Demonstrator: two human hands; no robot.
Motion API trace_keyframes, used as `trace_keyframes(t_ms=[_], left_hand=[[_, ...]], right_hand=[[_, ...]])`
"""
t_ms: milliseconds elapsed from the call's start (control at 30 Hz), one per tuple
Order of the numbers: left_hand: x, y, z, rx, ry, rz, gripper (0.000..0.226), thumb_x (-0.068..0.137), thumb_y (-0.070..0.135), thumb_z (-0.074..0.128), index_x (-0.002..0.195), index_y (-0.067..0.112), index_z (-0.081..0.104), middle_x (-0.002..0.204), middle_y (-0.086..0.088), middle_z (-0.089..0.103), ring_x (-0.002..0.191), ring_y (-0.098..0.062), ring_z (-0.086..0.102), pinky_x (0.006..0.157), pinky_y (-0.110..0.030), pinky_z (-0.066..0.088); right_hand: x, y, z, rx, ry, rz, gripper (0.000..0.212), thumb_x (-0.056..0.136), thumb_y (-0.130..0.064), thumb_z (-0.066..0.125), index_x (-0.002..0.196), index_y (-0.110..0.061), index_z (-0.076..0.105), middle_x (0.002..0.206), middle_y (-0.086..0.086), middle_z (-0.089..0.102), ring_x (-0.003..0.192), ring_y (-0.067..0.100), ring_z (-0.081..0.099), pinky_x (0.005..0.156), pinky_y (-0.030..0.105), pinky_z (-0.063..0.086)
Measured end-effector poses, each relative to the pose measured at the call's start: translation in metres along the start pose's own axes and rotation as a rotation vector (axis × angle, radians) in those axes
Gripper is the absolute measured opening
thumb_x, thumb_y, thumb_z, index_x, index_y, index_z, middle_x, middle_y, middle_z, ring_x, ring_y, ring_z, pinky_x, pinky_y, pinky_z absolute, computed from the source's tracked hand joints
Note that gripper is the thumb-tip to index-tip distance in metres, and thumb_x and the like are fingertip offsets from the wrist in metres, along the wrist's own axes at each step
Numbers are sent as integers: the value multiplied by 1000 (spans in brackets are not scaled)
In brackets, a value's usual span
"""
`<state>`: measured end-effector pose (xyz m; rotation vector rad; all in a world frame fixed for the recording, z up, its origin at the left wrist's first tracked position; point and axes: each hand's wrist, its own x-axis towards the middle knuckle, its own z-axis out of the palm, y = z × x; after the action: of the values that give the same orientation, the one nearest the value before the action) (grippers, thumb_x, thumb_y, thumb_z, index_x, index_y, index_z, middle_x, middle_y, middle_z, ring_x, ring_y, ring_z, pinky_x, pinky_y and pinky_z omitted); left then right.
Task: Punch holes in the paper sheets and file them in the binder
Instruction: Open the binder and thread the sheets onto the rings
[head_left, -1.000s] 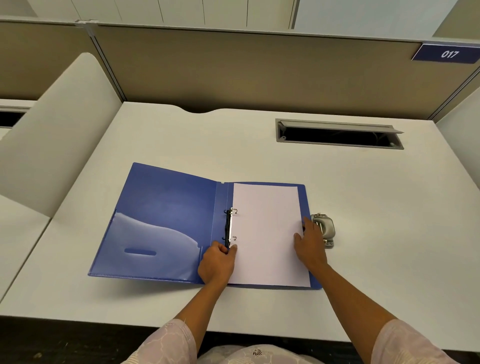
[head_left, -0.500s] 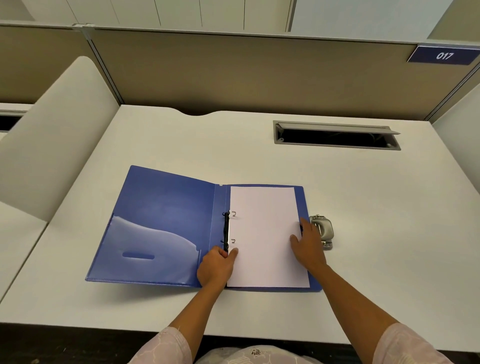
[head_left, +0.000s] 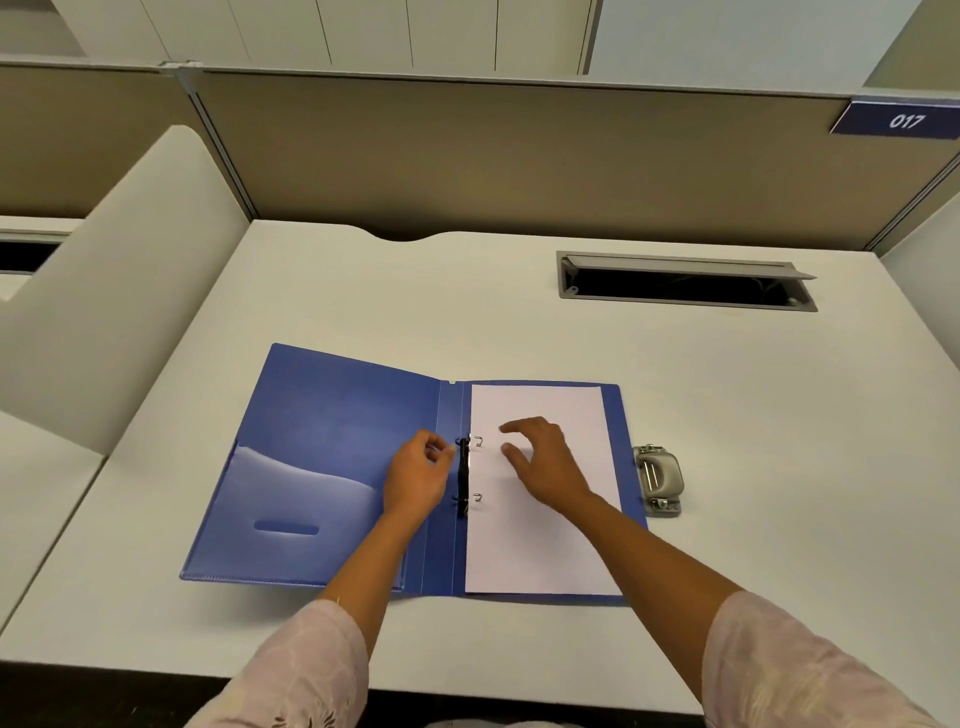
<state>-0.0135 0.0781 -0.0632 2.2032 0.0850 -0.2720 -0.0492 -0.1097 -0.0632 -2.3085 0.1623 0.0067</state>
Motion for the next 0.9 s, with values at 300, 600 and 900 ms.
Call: trace_keyframes(t_ms=[300, 600, 900], left_hand=[[24, -9, 18, 26, -63, 16, 15, 88, 23, 66, 99, 17, 59, 87, -3, 67, 78, -17, 61, 64, -25, 49], [32, -15, 18, -15, -38, 8, 10, 87, 18, 67, 96, 14, 69, 88, -4, 70, 76, -14, 62, 66, -22, 49], [44, -11, 20, 72, -58, 61, 10, 85, 21, 70, 82, 12, 73, 78, -1, 71, 66, -11, 61, 59, -19, 48]], right_hand=[[24, -10, 29, 85, -100, 116, 23, 93, -22, 55, 114, -17, 64, 116, 7, 62, 103, 19, 59, 91, 29, 47], [26, -7, 38, 224, -33, 191, 16, 94, -19, 55, 101, -16, 69, 102, -1, 70, 90, 10, 61, 81, 17, 45], [38, -5, 45, 290, 40, 327, 10, 87, -14, 64, 89, -12, 73, 91, 3, 73, 81, 10, 62, 72, 15, 44]])
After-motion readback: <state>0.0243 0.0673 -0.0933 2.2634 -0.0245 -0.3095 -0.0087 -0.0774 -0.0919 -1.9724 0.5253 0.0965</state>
